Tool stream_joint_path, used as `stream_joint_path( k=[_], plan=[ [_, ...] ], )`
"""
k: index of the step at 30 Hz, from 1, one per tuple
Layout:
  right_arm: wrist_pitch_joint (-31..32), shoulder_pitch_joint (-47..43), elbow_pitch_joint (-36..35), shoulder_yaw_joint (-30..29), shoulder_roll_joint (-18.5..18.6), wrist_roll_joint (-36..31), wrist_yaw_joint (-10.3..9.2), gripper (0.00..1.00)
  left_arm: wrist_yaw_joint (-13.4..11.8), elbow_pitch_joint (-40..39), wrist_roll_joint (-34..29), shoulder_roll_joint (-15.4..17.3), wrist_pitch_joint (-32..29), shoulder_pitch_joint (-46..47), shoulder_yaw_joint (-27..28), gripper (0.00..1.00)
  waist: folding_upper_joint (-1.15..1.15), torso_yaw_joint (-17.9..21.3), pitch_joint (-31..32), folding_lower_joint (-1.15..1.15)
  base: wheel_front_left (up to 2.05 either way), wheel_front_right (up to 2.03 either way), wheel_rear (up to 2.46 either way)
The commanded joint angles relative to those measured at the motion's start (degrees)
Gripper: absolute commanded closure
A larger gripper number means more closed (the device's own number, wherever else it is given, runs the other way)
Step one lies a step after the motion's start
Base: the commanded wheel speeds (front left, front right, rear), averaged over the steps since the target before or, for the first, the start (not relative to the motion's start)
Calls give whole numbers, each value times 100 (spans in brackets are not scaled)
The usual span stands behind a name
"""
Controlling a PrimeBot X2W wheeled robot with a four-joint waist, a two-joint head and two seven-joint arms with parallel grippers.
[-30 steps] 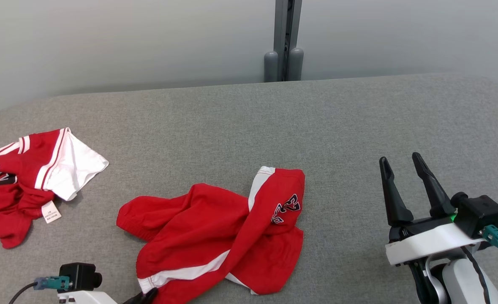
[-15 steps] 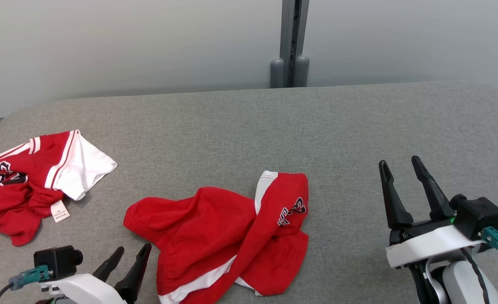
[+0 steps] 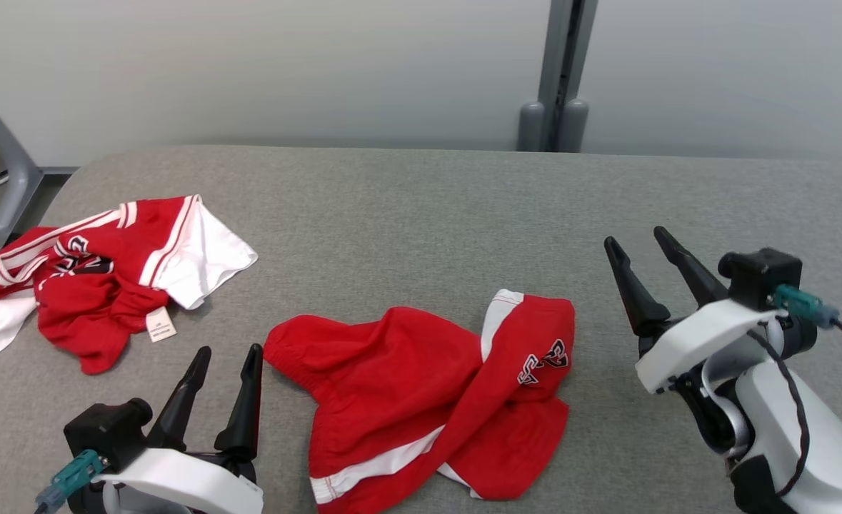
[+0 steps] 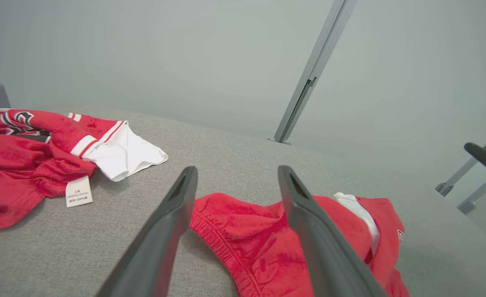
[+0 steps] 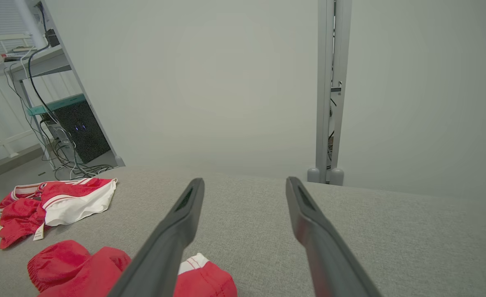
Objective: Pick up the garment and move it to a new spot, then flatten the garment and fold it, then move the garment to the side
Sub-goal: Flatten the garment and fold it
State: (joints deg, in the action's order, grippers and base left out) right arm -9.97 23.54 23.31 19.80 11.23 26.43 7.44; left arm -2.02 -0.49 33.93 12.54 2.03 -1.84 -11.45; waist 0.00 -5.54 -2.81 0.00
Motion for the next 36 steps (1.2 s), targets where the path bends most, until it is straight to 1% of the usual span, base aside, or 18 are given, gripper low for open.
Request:
stream_joint_path(
  k=[1,2,3,5,7,11,14,19,23,28,31,32,33,34,36],
  plan=[
    [425,363,362,169,136,374,9,0,31,96,-99,-56,192,138,-43,0,0,-267,-93,0,0,0,0],
    [661,516,517,279,167,561,9,0,52,145,-124,-98,251,160,-82,0,0,-336,-120,0,0,0,0],
    [661,516,517,279,167,561,9,0,52,145,-124,-98,251,160,-82,0,0,-336,-120,0,0,0,0],
    [1201,815,721,558,225,1059,9,0,82,253,-109,-185,325,193,-157,0,0,-472,-186,0,0,0,0],
    [1734,1138,925,808,430,1477,5,0,124,374,-115,-233,378,282,-218,0,0,-605,-256,0,0,0,0],
    [2839,1658,1430,1117,600,2216,6,0,194,585,-96,-351,452,395,-322,0,0,-851,-376,0,0,0,0],
    [3456,2067,1802,1282,744,2462,5,0,250,742,-70,-424,490,503,-393,0,0,-1022,-467,0,0,0,0],
    [4410,2454,2443,1488,741,2793,5,0,321,984,-46,-513,563,649,-478,0,0,-1260,-577,0,0,0,0],
    [4912,2616,2784,1517,620,3051,6,0,369,1171,-13,-518,616,729,-484,0,0,-1378,-607,0,0,0,0],
    [5343,2575,2909,1427,470,3537,5,0,410,1329,22,-518,676,771,-495,0,0,-1446,-607,0,0,0,0],
    [5582,2544,3008,1453,454,3672,5,0,430,1396,28,-516,694,797,-508,0,0,-1453,-590,0,0,0,0],
    [5610,2547,3019,1470,455,3683,5,13,434,1416,30,-511,699,801,-512,0,0,-1450,-584,0,0,0,0],
    [5638,2543,2970,1494,449,3681,7,90,439,1436,35,-503,698,807,-513,0,0,-1444,-579,0,0,0,0],
    [5634,2518,2927,1496,446,3738,6,100,442,1456,38,-493,701,811,-510,0,0,-1435,-573,0,0,0,0],
    [5647,2472,2829,1527,471,3793,6,100,433,1489,33,-472,714,817,-502,0,0,-1403,-545,0,0,0,0]
  ],
)
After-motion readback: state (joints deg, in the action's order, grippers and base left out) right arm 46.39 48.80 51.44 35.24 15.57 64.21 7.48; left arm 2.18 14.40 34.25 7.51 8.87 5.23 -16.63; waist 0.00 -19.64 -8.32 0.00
